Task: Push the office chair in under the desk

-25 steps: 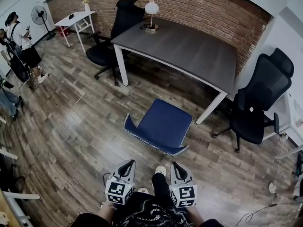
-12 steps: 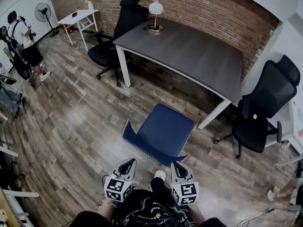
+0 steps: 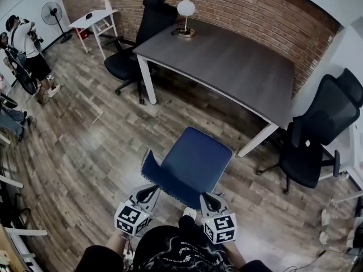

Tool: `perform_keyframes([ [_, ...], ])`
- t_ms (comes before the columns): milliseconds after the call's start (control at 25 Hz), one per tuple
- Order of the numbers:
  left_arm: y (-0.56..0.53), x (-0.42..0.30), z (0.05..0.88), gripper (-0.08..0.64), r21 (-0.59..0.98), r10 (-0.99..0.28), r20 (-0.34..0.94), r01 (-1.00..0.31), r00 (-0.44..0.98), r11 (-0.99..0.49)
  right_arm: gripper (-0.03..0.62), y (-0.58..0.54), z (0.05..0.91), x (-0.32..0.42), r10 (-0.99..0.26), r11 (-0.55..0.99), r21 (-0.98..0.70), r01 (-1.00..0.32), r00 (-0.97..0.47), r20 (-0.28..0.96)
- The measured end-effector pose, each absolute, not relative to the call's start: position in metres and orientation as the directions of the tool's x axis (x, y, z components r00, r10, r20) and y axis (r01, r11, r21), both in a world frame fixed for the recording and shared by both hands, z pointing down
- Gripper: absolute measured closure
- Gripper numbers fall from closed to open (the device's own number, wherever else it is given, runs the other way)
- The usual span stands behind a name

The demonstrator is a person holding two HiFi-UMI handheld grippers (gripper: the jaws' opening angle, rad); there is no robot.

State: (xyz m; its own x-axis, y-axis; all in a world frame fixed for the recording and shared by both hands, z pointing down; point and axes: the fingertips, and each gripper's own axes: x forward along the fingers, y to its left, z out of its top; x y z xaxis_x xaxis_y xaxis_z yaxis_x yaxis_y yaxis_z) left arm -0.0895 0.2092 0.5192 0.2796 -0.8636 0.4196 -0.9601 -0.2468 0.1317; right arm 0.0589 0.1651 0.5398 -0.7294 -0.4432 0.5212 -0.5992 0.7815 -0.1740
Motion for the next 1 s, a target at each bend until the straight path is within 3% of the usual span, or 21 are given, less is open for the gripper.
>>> perform_keyframes([
  [160, 0.194, -0.091, 0.521, 0.544, 0.08, -0.813, 0.466, -0.932, 0.349, -0.354, 0.553, 0.152, 0.538, 0.051, -0.373, 0.821, -0.193, -0.536, -0.762, 0.53],
  [320, 0.193, -0.078, 0.532, 0.466, 0.059, -0.739, 0.528, -0.886, 0.419, -0.46, 0.499, 0.154, 0.542, 0.042, -0.247, 0.873, -0.228, -0.432, -0.793, 0.556],
  [480, 0.186, -0.066, 0.534, 0.411, 0.035, -0.672, 0.564, -0.826, 0.481, -0.562, 0.479, 0.152, 0.545, 0.037, -0.215, 0.895, -0.2, -0.399, -0.778, 0.59],
  [720, 0.184, -0.062, 0.542, 0.38, -0.027, -0.495, 0.668, -0.646, 0.556, -0.763, 0.469, 0.151, 0.545, 0.024, -0.208, 0.89, -0.198, -0.41, -0.754, 0.624],
  [1000, 0.193, -0.059, 0.551, 0.377, -0.047, -0.317, 0.753, -0.432, 0.577, -0.9, 0.405, 0.168, 0.552, 0.008, -0.141, 0.89, -0.228, -0.395, -0.714, 0.686],
])
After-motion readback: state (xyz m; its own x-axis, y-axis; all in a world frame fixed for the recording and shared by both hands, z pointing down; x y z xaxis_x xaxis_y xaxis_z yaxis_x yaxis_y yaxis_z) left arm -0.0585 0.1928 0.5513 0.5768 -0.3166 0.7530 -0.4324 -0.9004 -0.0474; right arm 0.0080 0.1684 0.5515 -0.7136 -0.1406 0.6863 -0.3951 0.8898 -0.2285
